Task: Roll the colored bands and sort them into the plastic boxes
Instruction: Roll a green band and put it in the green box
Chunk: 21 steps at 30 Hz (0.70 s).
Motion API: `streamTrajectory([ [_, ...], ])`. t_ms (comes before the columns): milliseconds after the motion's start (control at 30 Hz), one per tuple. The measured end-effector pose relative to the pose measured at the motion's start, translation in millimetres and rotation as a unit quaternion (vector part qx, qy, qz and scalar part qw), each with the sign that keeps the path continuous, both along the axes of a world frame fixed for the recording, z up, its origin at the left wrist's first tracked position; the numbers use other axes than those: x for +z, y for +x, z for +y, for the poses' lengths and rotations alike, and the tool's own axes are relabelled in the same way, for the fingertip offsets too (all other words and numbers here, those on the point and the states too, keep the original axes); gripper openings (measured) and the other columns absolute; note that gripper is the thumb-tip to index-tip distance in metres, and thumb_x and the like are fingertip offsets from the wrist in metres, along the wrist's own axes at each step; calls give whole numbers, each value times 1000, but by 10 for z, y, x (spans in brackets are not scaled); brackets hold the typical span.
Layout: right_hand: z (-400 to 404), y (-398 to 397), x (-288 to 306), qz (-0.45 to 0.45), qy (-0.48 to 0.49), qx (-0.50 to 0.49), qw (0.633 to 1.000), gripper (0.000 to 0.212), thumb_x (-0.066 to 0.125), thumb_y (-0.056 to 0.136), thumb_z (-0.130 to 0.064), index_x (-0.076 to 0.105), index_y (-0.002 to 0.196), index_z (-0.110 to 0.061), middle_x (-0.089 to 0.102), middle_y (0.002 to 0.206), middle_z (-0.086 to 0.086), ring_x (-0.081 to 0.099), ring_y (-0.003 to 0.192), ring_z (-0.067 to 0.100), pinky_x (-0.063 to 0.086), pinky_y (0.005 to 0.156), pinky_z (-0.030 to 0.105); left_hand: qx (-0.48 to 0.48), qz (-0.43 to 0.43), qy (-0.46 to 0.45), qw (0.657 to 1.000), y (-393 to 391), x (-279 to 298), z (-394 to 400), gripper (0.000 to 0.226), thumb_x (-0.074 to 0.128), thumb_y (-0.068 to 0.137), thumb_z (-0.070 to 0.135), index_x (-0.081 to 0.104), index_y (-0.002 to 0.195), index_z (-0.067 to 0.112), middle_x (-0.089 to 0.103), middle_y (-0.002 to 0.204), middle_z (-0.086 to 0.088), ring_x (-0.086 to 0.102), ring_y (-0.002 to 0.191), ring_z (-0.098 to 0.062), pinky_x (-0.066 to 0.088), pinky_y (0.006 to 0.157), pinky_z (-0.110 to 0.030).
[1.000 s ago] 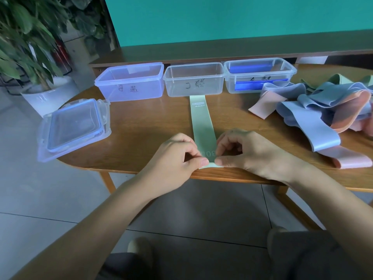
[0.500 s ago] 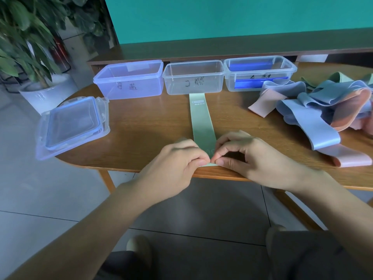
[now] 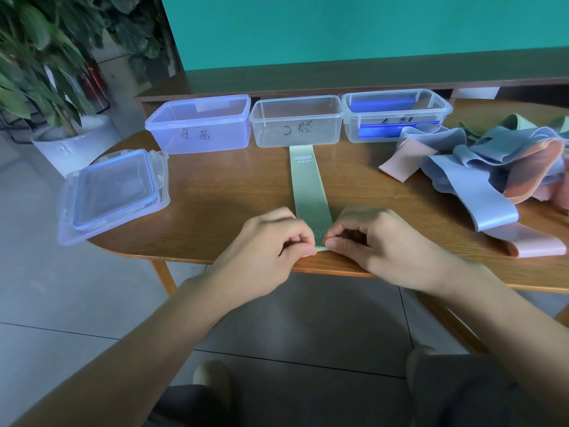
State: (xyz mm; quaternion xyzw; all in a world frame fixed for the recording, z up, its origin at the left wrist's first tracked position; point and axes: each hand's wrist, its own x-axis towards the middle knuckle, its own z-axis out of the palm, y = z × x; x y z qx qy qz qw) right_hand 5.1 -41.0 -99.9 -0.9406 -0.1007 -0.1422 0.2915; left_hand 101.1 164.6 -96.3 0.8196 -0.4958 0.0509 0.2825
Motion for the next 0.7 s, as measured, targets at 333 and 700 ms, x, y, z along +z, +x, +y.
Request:
streamTrajectory([
  [333,32,20,81,53,53,-87,993,12,76,88,-35,73,81,-27,64,68,-15,56,68,0,39,60,12,21,-66,-14,997,-69,-56,3,15,62,97,24,73,91,15,61,91,6,56,83,-7,43,75,-16],
  [700,30,91,76,67,62,-114,989,17,75,89,-35,65,79,-26,63,72,-8,53,66,3,40,59,16,0,-27,-47,999,-11,-105,-36,16,57,100,14,71,92,15,62,92,7,59,87,-8,48,75,-24],
])
